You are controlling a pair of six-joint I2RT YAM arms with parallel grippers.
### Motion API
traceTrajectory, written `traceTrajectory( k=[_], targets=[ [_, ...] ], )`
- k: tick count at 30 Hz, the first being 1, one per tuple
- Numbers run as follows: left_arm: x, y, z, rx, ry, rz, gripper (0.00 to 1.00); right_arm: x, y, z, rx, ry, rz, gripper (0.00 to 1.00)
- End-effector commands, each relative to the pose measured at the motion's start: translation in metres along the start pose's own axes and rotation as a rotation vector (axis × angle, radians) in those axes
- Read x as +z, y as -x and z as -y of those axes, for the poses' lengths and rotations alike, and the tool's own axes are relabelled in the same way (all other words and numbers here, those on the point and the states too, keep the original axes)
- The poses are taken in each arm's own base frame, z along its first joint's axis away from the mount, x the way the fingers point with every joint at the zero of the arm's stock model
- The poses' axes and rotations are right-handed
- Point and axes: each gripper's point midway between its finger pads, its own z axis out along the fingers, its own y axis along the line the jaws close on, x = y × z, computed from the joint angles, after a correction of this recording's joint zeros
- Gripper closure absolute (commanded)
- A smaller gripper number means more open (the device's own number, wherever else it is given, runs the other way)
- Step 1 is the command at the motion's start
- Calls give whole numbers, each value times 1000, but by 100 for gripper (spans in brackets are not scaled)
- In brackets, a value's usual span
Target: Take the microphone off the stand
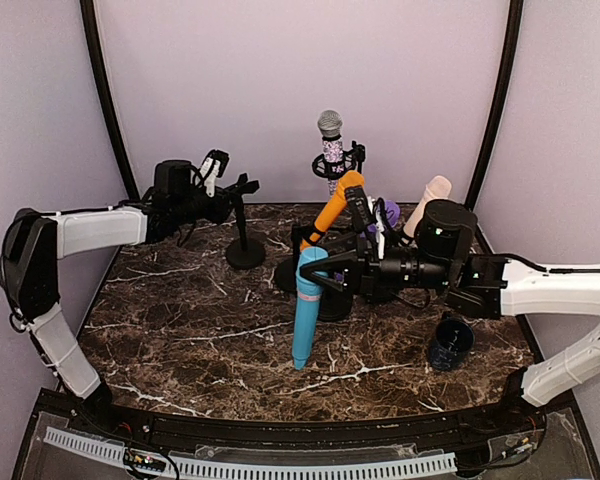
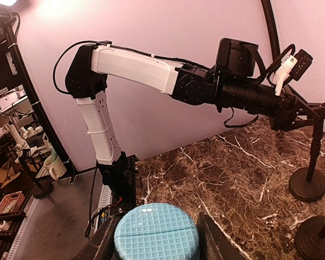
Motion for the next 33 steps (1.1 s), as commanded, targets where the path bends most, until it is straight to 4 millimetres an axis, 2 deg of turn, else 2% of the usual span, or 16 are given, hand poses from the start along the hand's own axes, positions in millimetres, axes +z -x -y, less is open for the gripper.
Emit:
traceTrajectory(
  k=[1, 3, 4, 5, 10, 12, 15, 16, 18, 22, 24, 29, 33],
  targets=[
    [20, 56, -19, 26, 31, 159, 99, -6, 15, -2, 6, -1, 80, 66],
    [34, 62, -22, 37, 33, 167, 99, -7, 14, -1, 15, -7, 79, 66],
    [37, 74, -23, 44, 32, 185, 99, -7, 12, 0, 19, -13, 77, 66],
    [49, 65, -24, 52, 33, 164, 99, -7, 12, 1, 23, -18, 79, 66],
    [73, 71, -32, 77, 51, 161, 95, -7, 9, 6, 43, -38, 84, 66],
    [77, 68, -33, 76, 45, 154, 86, -7, 9, 8, 50, -47, 89, 66],
    [77, 64, -32, 80, 34, 145, 57, -8, 9, 10, 55, -60, 96, 66],
    [76, 63, -32, 88, 32, 140, 53, -8, 9, 11, 57, -62, 98, 66],
    [72, 63, -30, 99, 28, 142, 36, -8, 8, 13, 62, -73, 102, 66],
    [59, 71, -27, 124, 18, 166, 19, -9, 8, 17, 66, -96, 105, 66],
    [50, 79, -24, 135, 11, 187, 14, -10, 9, 19, 64, -110, 103, 66],
    [10, 105, -24, 164, 41, 275, 10, -11, 11, 26, 61, -147, 97, 66],
    [-13, 112, -17, 166, 18, 290, 9, -12, 12, 31, 68, -159, 101, 66]
  ],
)
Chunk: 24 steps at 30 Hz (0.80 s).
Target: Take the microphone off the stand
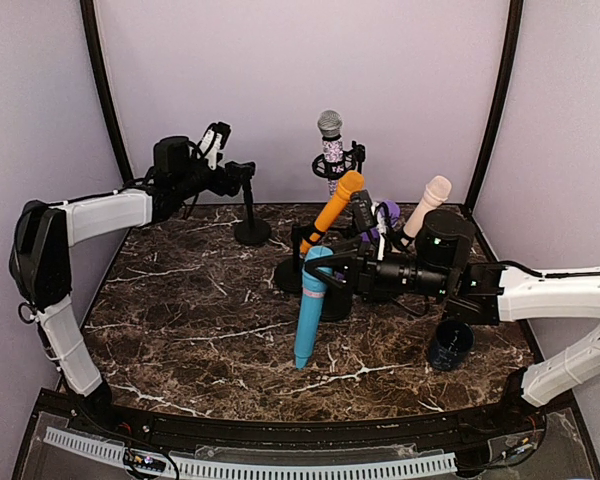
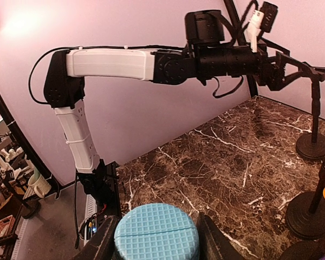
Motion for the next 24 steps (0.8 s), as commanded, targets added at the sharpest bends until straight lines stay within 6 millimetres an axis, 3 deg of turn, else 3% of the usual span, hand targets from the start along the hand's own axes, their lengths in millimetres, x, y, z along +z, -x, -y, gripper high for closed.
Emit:
traceTrajectory(
  k=[1, 14, 17, 24],
  targets=[
    [-39, 54, 0, 31, -14, 133, 9, -6, 25, 1, -12, -17, 75, 66],
    [-118, 49, 22, -227, -101, 69, 9, 15, 16, 16, 96, -99, -72, 67],
    [-134, 39, 26, -283, -105, 6, 10, 32, 13, 10, 142, -74, -89, 67],
    [-167, 33, 38, -290, -147, -36, 9, 96, -20, 8, 311, -52, -162, 66]
  ],
)
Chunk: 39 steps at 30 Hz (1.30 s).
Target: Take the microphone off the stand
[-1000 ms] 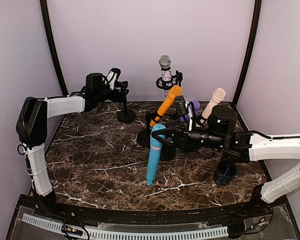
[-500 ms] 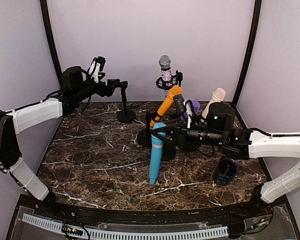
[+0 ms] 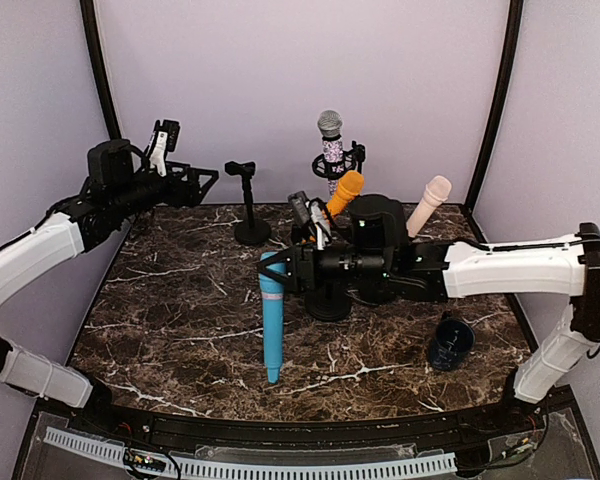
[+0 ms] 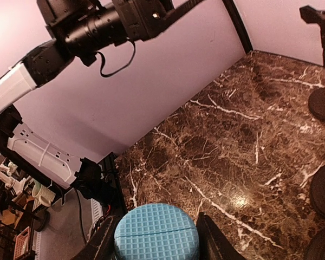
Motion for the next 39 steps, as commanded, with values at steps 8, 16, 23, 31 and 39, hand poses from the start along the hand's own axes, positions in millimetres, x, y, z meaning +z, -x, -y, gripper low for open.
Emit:
traceTrajectory(
  k=[8, 16, 23, 31, 39],
  targets=[
    [-41, -34, 16, 73, -53, -134, 10, 86, -7, 3, 314, 35, -18, 66],
    [-55, -49, 26, 44, -99, -97, 10, 139, -39, 35, 491, -32, -86, 63],
    [-62, -46, 21, 72, -58, -79, 10, 167, -68, 69, 560, -149, -110, 60],
    [-62, -52, 20, 89, -48, -93, 10, 178, -97, 102, 640, -259, -99, 40],
    [-62, -58, 21, 139, -24, -105, 10, 177, -101, 108, 599, -287, -110, 23]
  ],
)
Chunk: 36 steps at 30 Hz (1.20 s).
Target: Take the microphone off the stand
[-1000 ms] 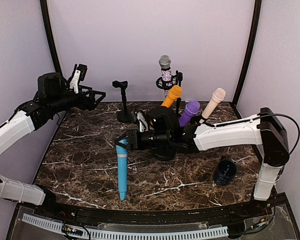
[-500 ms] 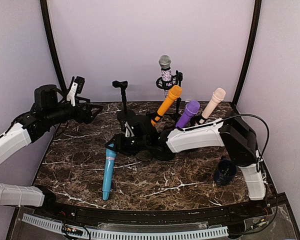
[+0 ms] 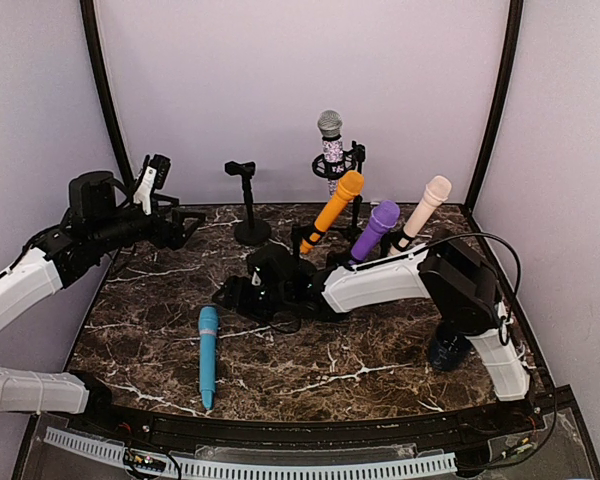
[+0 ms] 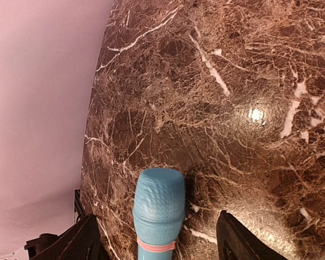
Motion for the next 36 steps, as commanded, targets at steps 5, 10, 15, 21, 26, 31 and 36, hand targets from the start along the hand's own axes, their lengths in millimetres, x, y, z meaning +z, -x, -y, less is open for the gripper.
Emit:
traceTrajectory(
  k=[5, 10, 15, 21, 26, 31, 36],
  targets=[
    [-2, -8, -3, 93, 65, -5, 10, -16, 14, -31, -115, 50, 68, 19],
    [3, -13, -5, 101, 72, -20, 10, -60, 28, -71, -281, 147, 162, 14],
    [6, -16, 1, 122, 35, -16, 11, -134, 53, -113, -461, 200, 326, 9],
    [19, -24, 23, 178, -86, -20, 13, -230, 89, -129, -562, 172, 502, 2],
    [39, -38, 66, 226, -232, -49, 14, -304, 131, -112, -614, 9, 634, 1],
    [62, -31, 116, 111, -472, 3, 14, -361, 157, -79, -620, -112, 693, 1],
    [105, -19, 125, 64, -544, 65, 14, -402, 165, -44, -588, -163, 712, 1]
  ],
)
